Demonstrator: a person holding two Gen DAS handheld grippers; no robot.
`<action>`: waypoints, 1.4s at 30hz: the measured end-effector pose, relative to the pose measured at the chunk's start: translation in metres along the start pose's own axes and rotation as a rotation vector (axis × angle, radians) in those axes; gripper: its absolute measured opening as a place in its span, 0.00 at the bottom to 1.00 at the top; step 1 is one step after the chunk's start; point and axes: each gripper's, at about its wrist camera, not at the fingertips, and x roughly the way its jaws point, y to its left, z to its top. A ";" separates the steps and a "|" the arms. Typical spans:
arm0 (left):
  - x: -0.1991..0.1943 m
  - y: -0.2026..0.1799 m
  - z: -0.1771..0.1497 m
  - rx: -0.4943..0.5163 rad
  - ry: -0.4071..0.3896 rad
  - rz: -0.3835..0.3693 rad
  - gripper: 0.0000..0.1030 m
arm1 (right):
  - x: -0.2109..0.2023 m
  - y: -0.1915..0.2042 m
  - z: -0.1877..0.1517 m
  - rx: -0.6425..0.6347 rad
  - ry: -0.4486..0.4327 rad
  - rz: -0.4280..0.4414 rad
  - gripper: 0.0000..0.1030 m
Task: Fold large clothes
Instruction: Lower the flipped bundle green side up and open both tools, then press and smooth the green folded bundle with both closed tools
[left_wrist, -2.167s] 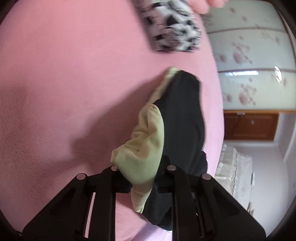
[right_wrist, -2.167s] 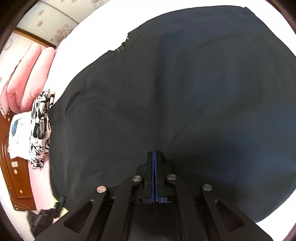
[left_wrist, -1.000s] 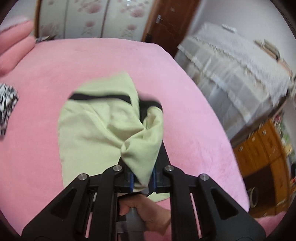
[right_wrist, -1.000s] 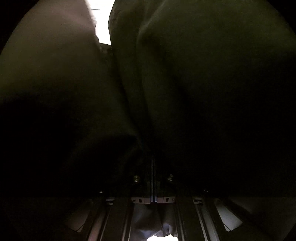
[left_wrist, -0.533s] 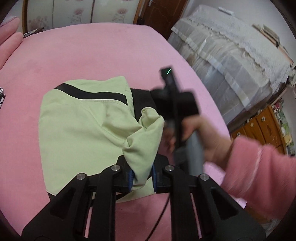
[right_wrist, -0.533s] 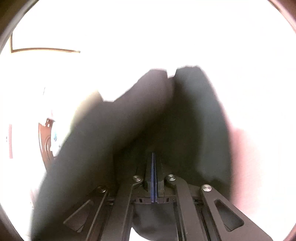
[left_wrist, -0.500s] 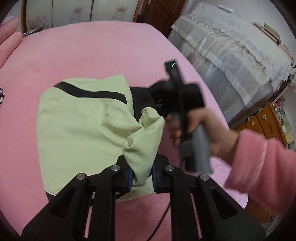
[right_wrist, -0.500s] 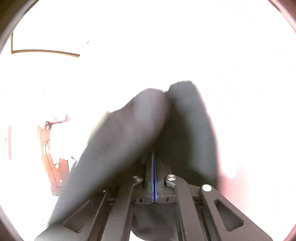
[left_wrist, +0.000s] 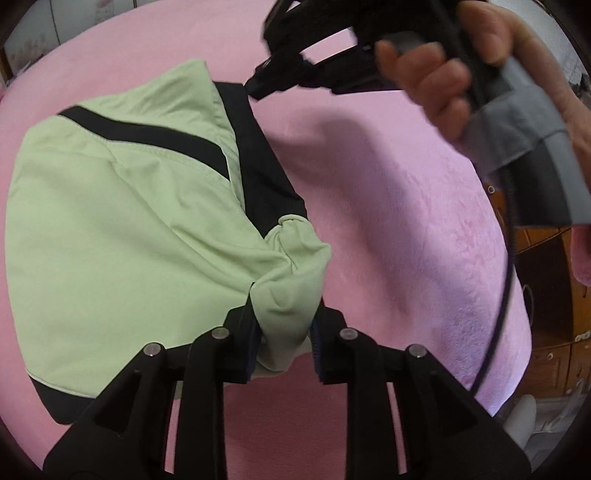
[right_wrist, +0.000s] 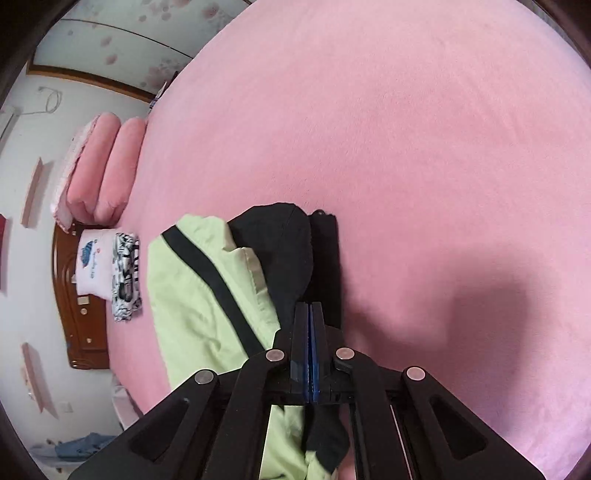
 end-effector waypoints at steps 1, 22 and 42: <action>0.000 0.001 -0.002 -0.017 0.005 -0.009 0.22 | -0.003 0.001 -0.002 0.017 -0.006 0.025 0.03; -0.097 0.081 -0.025 -0.228 -0.083 0.109 0.46 | 0.081 0.040 -0.070 -0.063 0.246 -0.142 0.37; -0.111 0.193 -0.020 -0.386 -0.083 0.210 0.46 | 0.040 0.085 -0.107 -0.183 -0.109 -0.428 0.03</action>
